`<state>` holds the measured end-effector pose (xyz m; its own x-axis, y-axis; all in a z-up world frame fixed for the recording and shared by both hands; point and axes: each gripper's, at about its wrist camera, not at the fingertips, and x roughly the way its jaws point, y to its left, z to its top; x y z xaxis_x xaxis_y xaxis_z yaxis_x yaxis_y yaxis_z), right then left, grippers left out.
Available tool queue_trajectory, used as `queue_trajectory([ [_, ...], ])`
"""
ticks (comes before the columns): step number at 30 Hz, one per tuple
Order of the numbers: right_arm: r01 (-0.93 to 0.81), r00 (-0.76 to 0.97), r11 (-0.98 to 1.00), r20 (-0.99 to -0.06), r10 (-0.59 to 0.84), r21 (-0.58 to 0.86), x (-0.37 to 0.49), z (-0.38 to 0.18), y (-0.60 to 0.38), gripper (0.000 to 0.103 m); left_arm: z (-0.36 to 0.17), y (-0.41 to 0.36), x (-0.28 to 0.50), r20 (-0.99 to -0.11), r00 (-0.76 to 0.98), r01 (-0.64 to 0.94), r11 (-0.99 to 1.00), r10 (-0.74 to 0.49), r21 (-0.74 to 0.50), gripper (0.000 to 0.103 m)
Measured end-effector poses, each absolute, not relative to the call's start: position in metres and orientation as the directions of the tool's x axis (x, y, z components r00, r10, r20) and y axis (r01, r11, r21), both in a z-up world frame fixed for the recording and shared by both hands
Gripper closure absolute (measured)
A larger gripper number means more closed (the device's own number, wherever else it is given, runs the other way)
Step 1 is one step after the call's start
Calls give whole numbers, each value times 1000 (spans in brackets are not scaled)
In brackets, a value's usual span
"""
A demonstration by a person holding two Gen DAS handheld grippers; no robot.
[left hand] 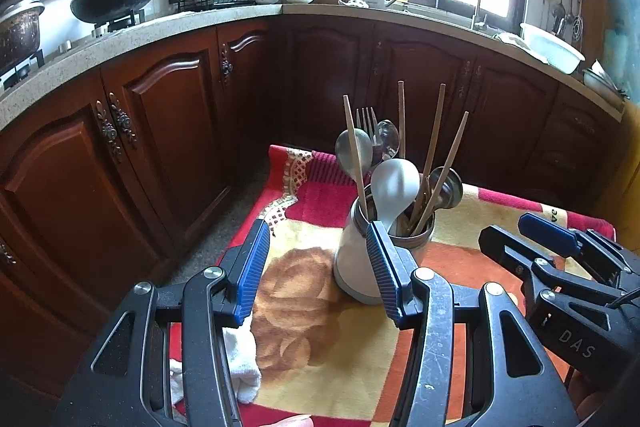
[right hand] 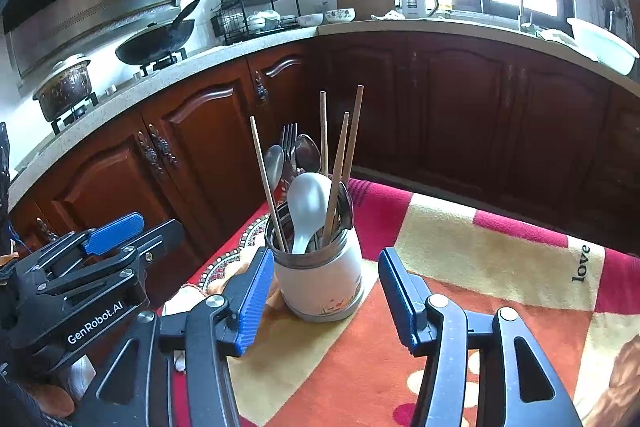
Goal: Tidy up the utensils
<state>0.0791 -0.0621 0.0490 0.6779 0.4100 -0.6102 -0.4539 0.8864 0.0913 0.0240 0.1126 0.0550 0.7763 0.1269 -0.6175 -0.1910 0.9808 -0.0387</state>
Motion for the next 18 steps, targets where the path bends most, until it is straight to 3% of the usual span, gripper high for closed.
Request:
queue_trajectory([
  [18,-456,669,886,-625,404,85,80,45,-61,50,52,109,23,-626,771,-182,983,119,-37,53],
])
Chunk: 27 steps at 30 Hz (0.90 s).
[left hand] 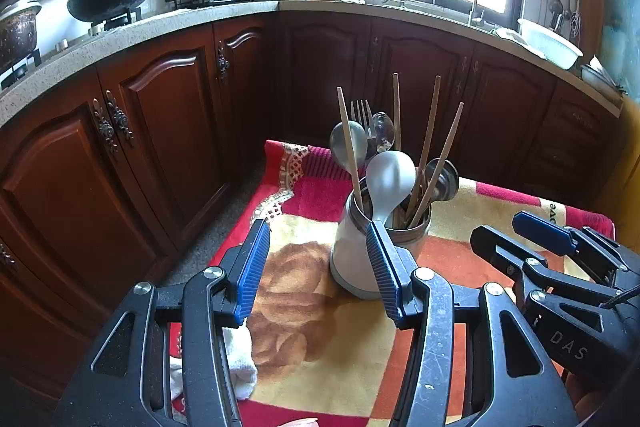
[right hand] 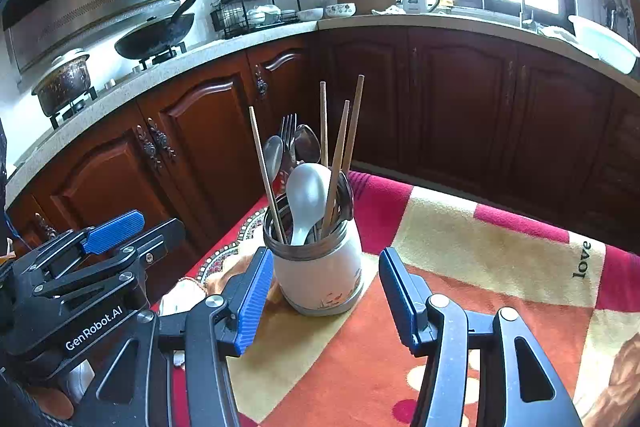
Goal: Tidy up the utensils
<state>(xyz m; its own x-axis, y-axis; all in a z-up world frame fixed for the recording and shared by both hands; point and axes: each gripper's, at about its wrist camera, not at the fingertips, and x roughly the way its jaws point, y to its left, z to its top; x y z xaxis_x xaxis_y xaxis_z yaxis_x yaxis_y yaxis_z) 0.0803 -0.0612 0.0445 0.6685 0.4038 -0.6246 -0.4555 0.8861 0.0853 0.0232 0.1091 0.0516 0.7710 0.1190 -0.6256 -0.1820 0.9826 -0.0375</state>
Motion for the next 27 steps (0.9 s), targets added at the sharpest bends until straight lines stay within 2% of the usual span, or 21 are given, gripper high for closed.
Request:
queue_trajectory([
  [27,-464,653,881,-637,409,91,83,37,-61,49,42,109,31,-642,762,-155,986,82,-59,53],
])
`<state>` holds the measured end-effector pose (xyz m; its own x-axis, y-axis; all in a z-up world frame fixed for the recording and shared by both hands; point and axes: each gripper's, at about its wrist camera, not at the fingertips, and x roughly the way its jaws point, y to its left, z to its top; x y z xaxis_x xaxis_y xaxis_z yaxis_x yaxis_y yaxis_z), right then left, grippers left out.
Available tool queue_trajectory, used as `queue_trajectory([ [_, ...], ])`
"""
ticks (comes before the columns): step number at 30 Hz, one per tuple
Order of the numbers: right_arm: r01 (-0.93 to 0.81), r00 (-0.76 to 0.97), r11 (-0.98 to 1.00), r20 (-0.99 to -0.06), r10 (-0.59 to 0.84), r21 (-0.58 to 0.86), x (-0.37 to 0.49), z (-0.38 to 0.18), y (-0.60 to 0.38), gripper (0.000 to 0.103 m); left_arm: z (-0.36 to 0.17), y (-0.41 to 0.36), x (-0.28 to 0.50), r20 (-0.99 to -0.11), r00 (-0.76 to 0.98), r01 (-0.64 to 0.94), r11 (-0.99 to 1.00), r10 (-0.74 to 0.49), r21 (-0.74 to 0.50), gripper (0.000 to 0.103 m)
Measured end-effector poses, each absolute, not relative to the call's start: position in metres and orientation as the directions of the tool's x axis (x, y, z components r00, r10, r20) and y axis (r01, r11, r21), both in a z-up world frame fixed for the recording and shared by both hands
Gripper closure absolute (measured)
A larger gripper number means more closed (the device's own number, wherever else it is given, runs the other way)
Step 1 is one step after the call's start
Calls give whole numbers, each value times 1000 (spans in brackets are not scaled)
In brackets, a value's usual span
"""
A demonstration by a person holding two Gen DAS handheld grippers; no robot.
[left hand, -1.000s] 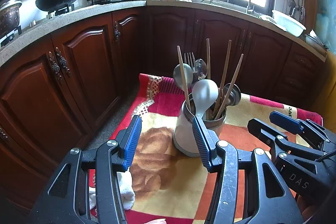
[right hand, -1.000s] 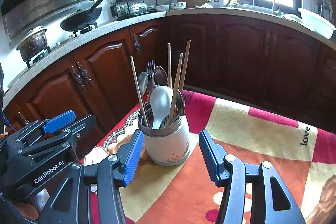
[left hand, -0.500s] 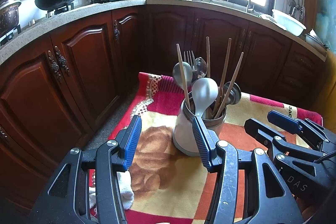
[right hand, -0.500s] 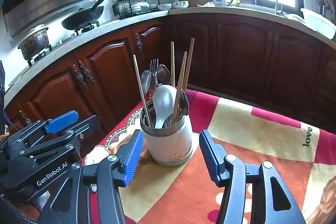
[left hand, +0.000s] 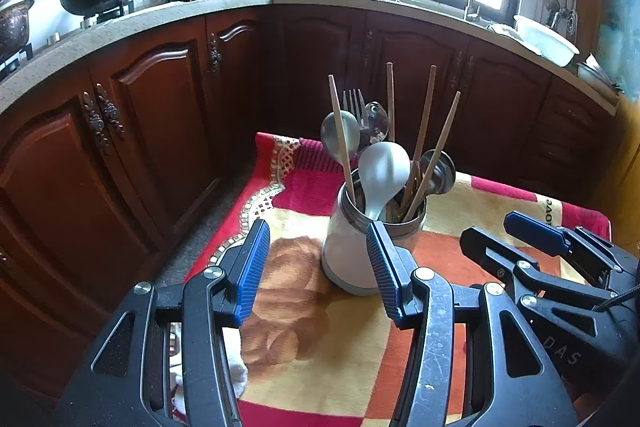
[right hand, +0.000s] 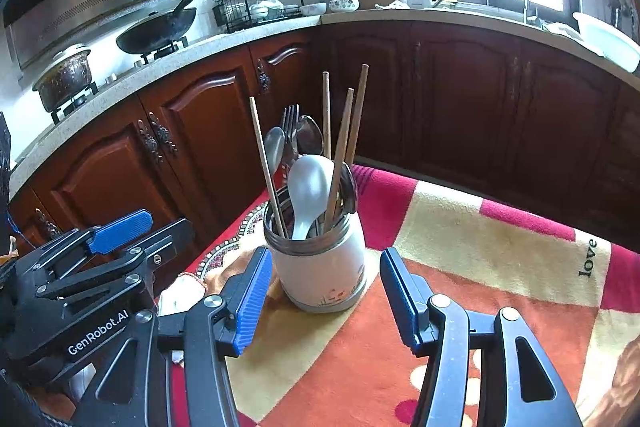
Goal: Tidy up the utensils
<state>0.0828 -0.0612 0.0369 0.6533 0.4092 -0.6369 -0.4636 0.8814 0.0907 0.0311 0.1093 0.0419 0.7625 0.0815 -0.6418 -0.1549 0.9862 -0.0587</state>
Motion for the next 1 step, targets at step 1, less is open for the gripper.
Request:
queue_trajectory([
  [1,-460,654,883,-637,409,94,84,35,-64,49,41,109,32,-645,760,-153,986,79,-60,53],
])
